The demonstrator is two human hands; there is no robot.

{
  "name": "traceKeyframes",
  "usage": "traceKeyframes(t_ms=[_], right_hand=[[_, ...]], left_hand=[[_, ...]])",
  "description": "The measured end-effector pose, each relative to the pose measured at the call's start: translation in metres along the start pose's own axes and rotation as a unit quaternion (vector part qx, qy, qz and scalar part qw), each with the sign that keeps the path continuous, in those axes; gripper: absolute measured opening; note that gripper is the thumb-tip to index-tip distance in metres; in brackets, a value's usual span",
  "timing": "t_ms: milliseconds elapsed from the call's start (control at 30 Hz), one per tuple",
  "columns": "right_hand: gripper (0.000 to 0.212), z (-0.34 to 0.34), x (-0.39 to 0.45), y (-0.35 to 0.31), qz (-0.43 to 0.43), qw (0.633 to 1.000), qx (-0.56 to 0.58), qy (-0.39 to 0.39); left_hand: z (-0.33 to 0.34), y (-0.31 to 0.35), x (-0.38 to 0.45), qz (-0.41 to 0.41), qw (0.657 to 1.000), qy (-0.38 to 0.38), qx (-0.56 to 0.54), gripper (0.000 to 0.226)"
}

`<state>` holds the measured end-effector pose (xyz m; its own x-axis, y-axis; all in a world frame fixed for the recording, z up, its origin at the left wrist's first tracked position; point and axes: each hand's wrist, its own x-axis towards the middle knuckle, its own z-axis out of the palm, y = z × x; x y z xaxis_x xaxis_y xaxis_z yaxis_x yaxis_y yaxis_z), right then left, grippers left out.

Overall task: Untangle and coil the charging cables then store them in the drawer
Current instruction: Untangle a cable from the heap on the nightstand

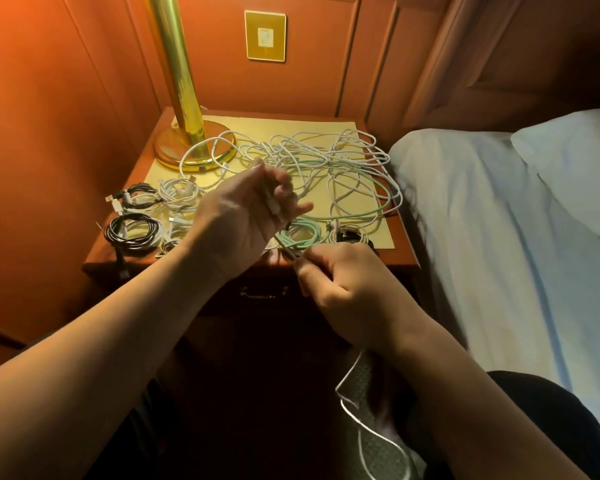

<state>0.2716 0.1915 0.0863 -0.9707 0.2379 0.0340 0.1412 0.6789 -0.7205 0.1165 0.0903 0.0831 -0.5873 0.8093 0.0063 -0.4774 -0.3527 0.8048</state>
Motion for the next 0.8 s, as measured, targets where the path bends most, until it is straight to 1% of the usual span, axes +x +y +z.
traceKeyframes(t_ms=[67,133,200,300,333,433,500,600,667,733,800], right_hand=[[0.031,-0.004,-0.004,-0.001,-0.024,0.999,0.023,0.036],[0.026,-0.006,-0.006,-0.001,-0.059,0.995,0.026,0.075],[0.021,-0.009,-0.006,0.0,-0.097,0.987,-0.026,0.123],[0.016,-0.012,-0.004,0.005,-0.134,0.962,-0.129,0.201],[0.018,-0.012,-0.003,0.006,-0.144,0.954,-0.14,0.22],[0.022,-0.012,-0.003,0.011,-0.179,0.928,-0.15,0.29],[0.023,-0.016,-0.002,0.017,-0.181,0.916,-0.142,0.327],[0.027,-0.019,0.003,0.027,-0.142,0.929,-0.108,0.324],[0.028,-0.013,0.007,0.03,-0.119,0.944,-0.052,0.303],[0.024,-0.005,0.012,0.032,-0.09,0.963,0.04,0.25],[0.024,-0.002,0.018,0.033,-0.046,0.981,0.122,0.145]], left_hand=[[-0.006,-0.001,0.0,0.038,0.993,-0.048,0.105,0.045],[-0.008,-0.001,0.0,0.061,0.972,-0.064,0.217,0.044],[-0.007,-0.002,-0.003,0.056,0.951,-0.094,0.291,0.041],[-0.001,-0.004,-0.009,0.025,0.932,-0.159,0.326,0.037],[0.0,-0.005,-0.01,0.014,0.931,-0.169,0.325,0.039],[0.003,-0.01,-0.011,0.004,0.941,-0.168,0.292,0.048],[0.005,-0.015,-0.011,-0.007,0.942,-0.183,0.28,0.053],[0.01,-0.02,-0.012,-0.068,0.949,-0.221,0.213,0.052],[0.011,-0.021,-0.013,-0.086,0.956,-0.218,0.178,0.047],[0.013,-0.024,-0.013,-0.107,0.965,-0.216,0.102,0.044],[0.014,-0.024,-0.015,-0.126,0.969,-0.213,-0.011,0.044]])
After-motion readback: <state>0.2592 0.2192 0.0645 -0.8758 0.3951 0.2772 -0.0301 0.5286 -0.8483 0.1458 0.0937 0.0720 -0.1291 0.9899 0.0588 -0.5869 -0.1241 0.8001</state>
